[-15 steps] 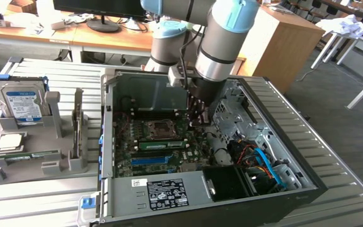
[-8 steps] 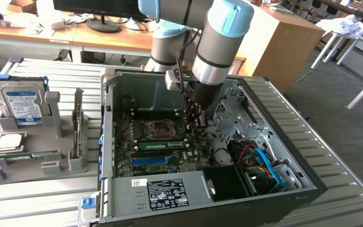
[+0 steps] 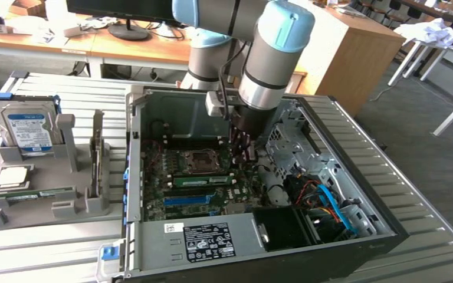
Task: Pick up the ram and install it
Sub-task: 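Press down the ram until it locks into place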
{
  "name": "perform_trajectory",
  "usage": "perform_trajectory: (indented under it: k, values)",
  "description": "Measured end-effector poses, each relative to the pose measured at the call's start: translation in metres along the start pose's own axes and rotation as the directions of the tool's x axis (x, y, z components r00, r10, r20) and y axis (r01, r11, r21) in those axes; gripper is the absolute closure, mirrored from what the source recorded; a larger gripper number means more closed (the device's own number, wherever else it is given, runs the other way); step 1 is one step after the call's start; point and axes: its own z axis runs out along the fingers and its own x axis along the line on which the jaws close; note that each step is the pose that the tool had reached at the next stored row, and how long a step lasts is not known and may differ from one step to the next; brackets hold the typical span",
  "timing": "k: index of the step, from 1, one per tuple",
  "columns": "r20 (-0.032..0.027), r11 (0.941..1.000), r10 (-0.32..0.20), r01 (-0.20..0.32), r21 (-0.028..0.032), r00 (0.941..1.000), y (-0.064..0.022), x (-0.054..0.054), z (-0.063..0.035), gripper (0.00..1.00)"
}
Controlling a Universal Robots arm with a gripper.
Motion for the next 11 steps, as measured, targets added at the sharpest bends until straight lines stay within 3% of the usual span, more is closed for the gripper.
perform_trajectory:
  k: [11]
  values:
    - [-0.005,1.0,0.0,0.0,0.0001,1.0,-0.0033,0.002,0.0107,0.9]
